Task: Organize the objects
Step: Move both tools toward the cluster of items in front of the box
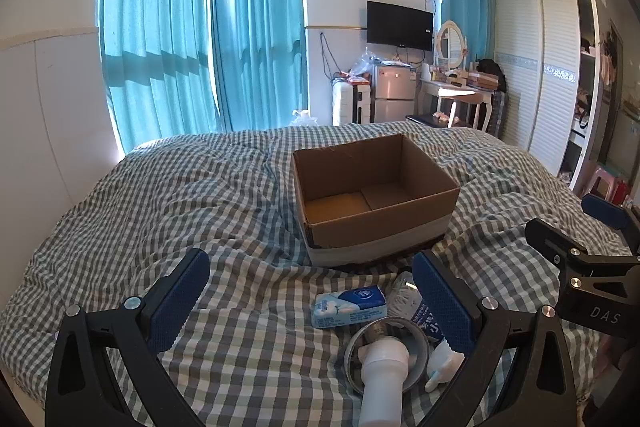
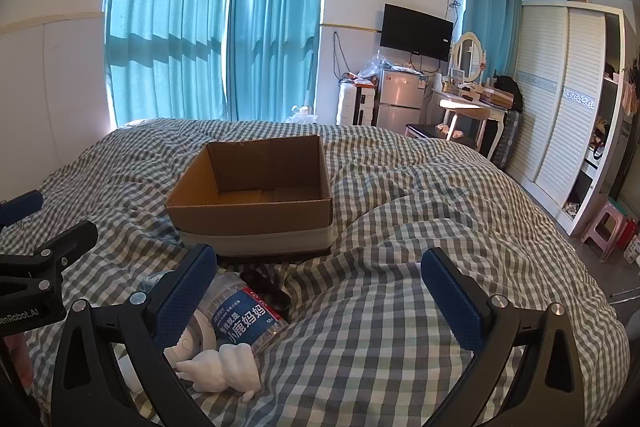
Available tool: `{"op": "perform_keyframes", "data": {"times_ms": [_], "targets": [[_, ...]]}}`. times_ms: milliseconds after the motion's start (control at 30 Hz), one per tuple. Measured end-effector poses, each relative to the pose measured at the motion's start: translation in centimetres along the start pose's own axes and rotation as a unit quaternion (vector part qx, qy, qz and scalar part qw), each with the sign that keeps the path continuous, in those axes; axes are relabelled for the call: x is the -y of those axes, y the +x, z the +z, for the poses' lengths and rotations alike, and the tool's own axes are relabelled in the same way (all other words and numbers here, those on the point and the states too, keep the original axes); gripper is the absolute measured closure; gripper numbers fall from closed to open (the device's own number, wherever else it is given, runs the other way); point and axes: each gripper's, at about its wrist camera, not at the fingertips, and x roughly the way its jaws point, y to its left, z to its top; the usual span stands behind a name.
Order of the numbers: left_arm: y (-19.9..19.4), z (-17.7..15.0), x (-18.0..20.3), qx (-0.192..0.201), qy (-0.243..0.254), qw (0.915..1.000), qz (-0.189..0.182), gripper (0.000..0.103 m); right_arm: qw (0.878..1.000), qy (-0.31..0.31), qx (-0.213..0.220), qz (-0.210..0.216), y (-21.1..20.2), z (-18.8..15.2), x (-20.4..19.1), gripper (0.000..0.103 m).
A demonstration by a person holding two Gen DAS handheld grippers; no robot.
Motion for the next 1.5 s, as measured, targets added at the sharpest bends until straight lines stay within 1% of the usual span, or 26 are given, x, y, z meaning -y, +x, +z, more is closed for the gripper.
{"op": "perform_keyframes", "data": {"times_ms": [333, 1133, 1500], "targets": [[-0.1, -0.1, -0.1, -0.002, -0.001, 1.0000, 0.001, 0.000, 1.000, -0.007, 0.002, 0.006, 0.0, -0.4, -0.3, 0.000], [0.1, -0.2, -0.5, -0.009, -0.016, 0.9995, 0.025, 0.000, 1.000, -0.012, -0.001, 0.015, 0.2, -0.8, -0.8, 0.000], [0.3, -0.4, -0.6, -0.014, -0.018, 0.9993, 0.029, 0.000, 1.000, -0.013, -0.003, 0.019, 0.3, -1.0, -1.2, 0.000]]}}
